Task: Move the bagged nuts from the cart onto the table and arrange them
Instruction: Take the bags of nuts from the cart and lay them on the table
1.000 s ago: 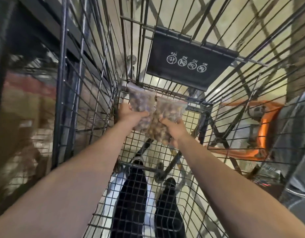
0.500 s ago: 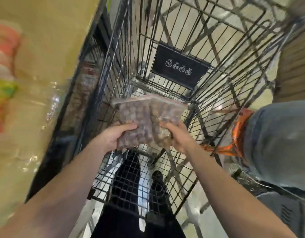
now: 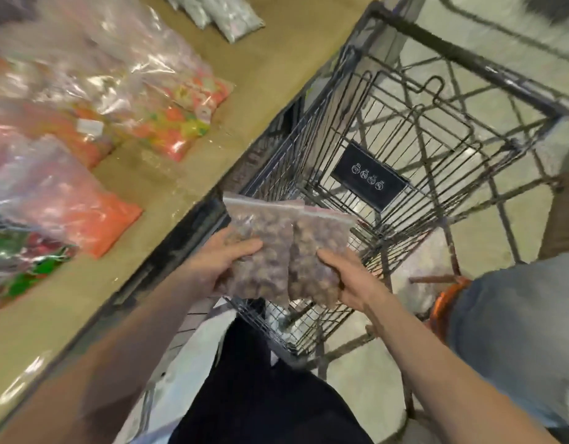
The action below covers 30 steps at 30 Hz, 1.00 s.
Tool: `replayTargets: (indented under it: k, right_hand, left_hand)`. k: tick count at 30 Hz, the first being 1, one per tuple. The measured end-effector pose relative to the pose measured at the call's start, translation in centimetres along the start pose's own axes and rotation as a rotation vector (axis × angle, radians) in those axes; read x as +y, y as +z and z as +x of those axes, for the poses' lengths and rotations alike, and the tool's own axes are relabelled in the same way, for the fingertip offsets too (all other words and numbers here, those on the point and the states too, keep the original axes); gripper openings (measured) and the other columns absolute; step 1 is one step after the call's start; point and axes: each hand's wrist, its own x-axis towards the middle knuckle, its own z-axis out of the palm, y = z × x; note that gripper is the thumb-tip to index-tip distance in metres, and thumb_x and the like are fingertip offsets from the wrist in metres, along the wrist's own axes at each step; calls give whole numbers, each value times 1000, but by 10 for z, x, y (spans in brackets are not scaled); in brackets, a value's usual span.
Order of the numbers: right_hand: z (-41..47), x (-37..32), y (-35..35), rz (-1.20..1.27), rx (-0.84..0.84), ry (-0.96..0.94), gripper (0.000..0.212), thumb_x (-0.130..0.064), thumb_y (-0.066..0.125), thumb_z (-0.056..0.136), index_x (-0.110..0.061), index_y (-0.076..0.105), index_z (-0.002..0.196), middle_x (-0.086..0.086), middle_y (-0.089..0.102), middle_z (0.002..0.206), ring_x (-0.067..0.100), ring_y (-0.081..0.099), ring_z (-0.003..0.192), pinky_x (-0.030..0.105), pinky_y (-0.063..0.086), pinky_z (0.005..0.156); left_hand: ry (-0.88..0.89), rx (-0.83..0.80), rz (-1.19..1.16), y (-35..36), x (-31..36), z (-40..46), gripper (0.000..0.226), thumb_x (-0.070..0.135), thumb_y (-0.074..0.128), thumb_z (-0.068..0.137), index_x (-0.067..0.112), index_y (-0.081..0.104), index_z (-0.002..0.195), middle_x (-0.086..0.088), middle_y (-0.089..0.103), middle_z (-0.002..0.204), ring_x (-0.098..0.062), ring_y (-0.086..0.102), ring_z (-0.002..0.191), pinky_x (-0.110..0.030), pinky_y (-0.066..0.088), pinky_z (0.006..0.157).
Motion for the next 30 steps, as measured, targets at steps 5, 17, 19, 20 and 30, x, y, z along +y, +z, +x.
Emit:
replayTargets:
  k: [5,17,19,20,30]
  right_hand:
    - [-29,5,54,-219,-63,-66,48,-9,81,81,-13,62,125,18,74,121,37,72,112,58,56,97]
    - [-77,107,234,-478,-299,1,43,-11,86,76,-7,68,114,9,81,89,27,78,81,42,64,73]
    - [-91,138,268,-549,-316,-12,40,-8,86,80,-5,69,116,9,81,89,26,78,80,40,63,71]
    - [-98,153,284,-567,-327,-7,38,-7,85,81,-6,70,115,9,81,87,25,78,77,38,63,68]
    - [-190,310,424,-688,-578,51,25,-4,74,90,-5,71,115,9,81,93,22,79,81,30,61,62]
  left_hand:
    - [104,100,-158,-27,-25,-85,72,36,99,53,11,69,114,-12,76,107,-29,74,96,-38,59,79]
    - [369,510,-497,-125,-134,-278,71,31,84,69,7,61,132,-20,69,125,-38,68,113,-52,54,97]
    - [393,575,-556,-142,-158,-317,63,22,83,70,6,62,127,-21,71,119,-34,72,101,-46,60,84]
    - [404,604,-571,-150,-169,-338,64,20,84,68,5,62,126,-22,72,117,-33,73,97,-44,61,78]
    - [483,882,-642,-239,-299,-543,58,16,86,68,7,66,121,-20,74,114,-39,71,105,-52,55,95]
